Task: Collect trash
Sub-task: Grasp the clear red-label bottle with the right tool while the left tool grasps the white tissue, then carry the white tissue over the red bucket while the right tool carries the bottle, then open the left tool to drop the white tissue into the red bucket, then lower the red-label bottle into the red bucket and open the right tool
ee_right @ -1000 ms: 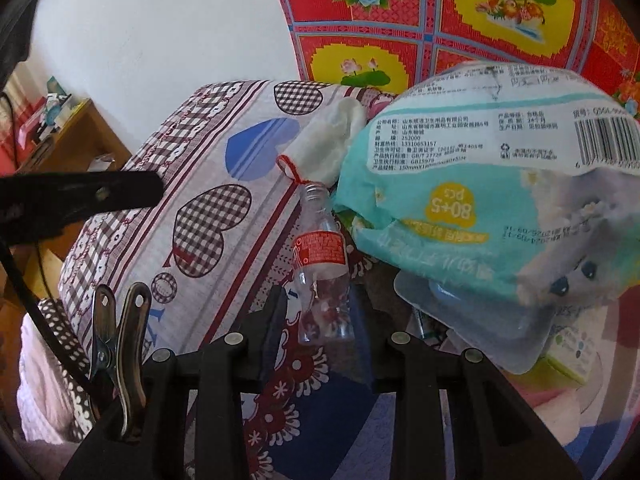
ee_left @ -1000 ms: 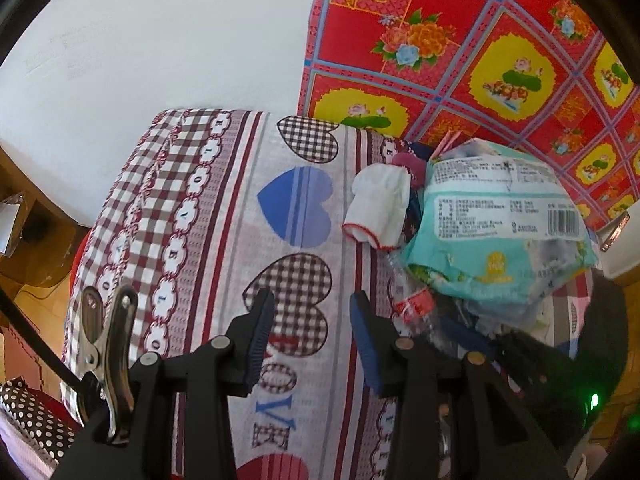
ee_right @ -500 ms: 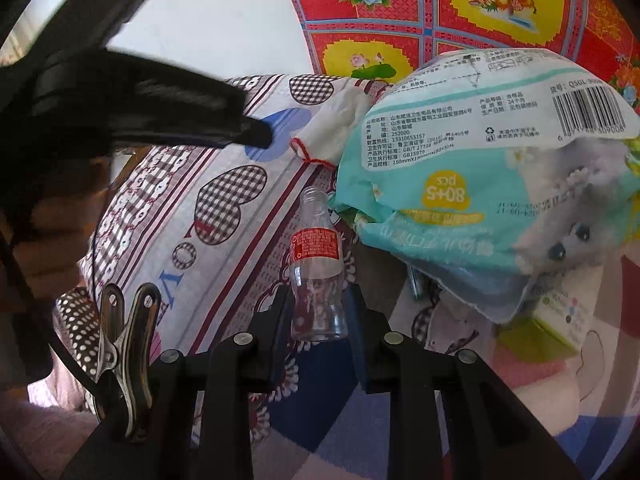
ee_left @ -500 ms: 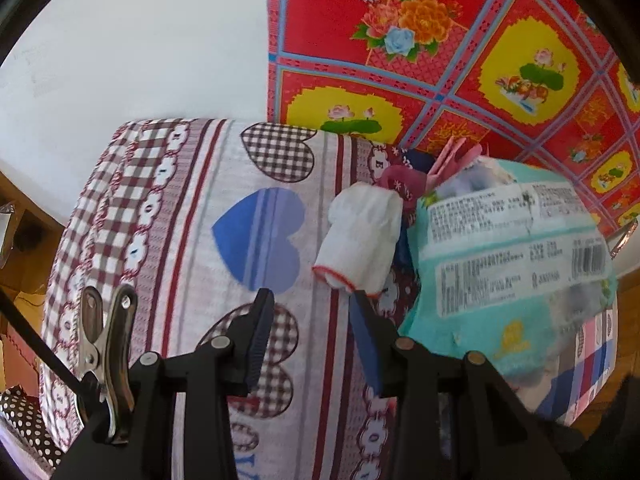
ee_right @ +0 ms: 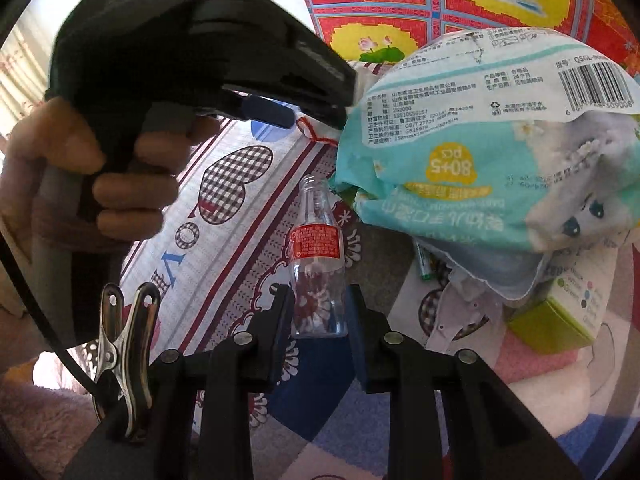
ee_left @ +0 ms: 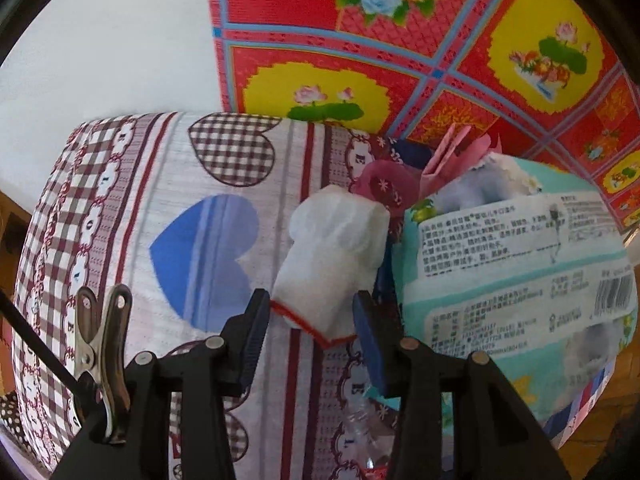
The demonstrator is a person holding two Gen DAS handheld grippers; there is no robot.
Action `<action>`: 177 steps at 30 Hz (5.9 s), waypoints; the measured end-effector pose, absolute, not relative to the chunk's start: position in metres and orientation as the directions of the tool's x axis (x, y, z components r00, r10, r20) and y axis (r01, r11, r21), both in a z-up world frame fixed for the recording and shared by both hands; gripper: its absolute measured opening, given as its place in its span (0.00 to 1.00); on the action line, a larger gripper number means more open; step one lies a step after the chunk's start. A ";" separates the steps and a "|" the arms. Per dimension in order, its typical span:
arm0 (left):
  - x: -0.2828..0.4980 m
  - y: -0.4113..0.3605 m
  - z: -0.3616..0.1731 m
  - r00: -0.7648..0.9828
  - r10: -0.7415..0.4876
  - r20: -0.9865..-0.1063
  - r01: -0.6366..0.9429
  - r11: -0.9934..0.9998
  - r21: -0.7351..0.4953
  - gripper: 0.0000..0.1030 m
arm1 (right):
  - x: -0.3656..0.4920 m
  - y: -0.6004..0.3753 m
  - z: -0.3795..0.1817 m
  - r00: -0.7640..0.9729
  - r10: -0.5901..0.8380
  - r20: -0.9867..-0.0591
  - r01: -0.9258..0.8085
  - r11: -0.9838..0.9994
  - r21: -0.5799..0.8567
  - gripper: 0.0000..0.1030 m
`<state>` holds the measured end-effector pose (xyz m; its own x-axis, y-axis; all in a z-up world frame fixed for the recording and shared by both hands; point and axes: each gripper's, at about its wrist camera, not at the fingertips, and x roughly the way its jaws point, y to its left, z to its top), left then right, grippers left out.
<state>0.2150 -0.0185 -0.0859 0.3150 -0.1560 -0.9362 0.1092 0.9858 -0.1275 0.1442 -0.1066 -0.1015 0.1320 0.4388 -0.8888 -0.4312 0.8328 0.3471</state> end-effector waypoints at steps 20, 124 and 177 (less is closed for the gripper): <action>0.211 -0.018 -0.092 0.366 -0.157 -0.917 0.100 0.987 -0.129 0.19 | 0.155 -0.120 -0.114 0.091 0.477 -0.874 -0.437 0.808 0.395 0.28; 0.160 0.448 -0.162 0.307 -0.047 -0.951 -0.378 0.911 -0.167 0.17 | 0.223 0.269 -0.050 0.091 0.579 -0.810 -0.623 0.667 0.407 0.28; 0.160 0.476 -0.178 0.272 -0.038 -0.962 -0.448 0.880 -0.161 0.38 | 0.232 0.371 -0.136 -0.016 0.459 -0.888 -0.601 0.706 0.376 0.28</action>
<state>0.1597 0.4756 -0.1777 0.2715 -0.0377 -0.9617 -0.4476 0.8796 -0.1608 0.2323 0.3713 -0.1362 -0.0157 0.4593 -0.8881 -0.6005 0.7059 0.3757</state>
